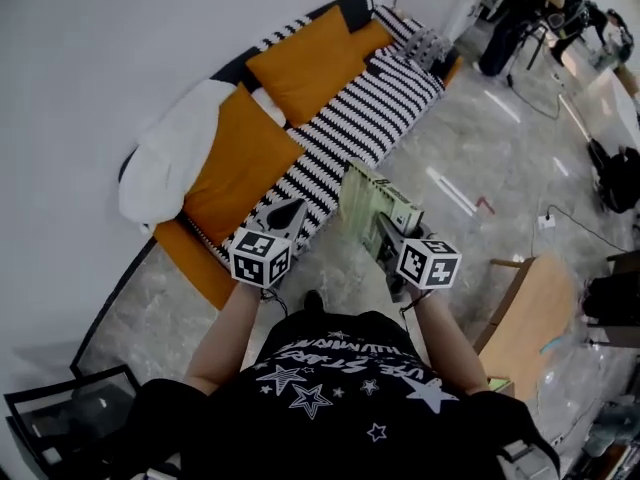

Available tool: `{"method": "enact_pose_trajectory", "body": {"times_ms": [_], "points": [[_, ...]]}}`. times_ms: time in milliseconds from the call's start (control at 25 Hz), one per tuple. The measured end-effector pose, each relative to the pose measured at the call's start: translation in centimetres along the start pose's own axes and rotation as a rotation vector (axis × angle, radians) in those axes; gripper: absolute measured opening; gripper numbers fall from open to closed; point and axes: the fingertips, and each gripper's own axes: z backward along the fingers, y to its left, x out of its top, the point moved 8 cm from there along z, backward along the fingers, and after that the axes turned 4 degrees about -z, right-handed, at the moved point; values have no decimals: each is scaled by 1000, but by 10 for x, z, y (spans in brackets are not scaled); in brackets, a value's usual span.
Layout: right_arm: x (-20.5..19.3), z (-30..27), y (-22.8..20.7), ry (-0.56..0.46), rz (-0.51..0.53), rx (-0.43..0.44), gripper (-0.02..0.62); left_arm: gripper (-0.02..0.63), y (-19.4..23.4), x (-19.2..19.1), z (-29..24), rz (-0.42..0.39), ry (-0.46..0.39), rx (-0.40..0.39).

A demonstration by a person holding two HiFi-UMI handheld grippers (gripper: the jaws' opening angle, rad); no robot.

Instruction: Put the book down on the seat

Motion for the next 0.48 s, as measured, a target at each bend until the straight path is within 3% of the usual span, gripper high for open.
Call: {"method": "enact_pose_trajectory", "body": {"times_ms": [280, 480], "points": [[15, -9, -7, -25, -22, -33, 170, 9, 5, 22, -29, -28, -22, -85], [27, -20, -33, -27, -48, -54, 170, 8, 8, 21, -55, -21, 5, -84]]}}
